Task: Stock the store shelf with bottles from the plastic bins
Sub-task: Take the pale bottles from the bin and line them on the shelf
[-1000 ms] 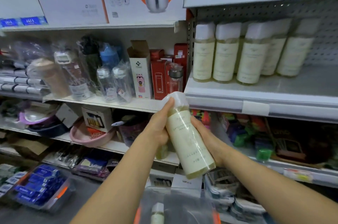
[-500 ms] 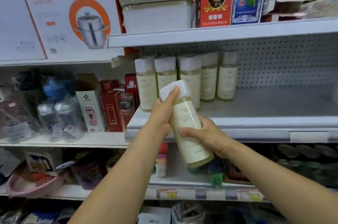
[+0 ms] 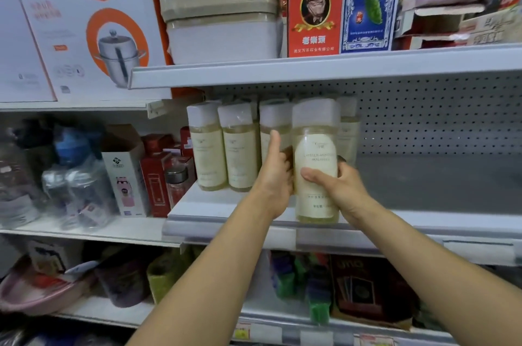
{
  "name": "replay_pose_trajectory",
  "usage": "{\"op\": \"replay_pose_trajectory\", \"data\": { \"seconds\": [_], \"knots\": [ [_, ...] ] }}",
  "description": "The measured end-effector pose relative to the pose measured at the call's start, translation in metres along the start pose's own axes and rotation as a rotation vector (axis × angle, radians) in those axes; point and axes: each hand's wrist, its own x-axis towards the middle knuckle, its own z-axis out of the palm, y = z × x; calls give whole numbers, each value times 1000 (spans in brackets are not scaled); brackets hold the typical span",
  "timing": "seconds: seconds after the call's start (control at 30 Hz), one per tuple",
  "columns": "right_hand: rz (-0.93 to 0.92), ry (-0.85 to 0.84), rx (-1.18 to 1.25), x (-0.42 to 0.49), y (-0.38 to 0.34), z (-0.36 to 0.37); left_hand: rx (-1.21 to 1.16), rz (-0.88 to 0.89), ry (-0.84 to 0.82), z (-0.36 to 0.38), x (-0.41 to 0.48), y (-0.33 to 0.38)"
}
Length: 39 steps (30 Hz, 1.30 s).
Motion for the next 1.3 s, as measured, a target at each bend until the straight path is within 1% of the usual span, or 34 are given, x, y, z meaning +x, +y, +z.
{"op": "replay_pose_trajectory", "data": {
  "seconds": [0.2,0.4,0.6,0.87,1.17,1.3],
  "knots": [
    [-77,4,-28,24,15,-12,-25,6,-6,10,12,-12],
    [-97,24,-21,47,29,-12,-29,-7,9,9,25,-35],
    [-76,7,-83,70,33,-7,-94,-90,59,4,35,-57],
    [-42,39,-180,91,40,-4,-91,-76,150,8,47,-60],
    [6,67,-208,86,34,-1,-154,-96,186,8,47,-61],
    [25,121,-286,80,34,3,-235,-139,202,3,38,-53]
  ]
}}
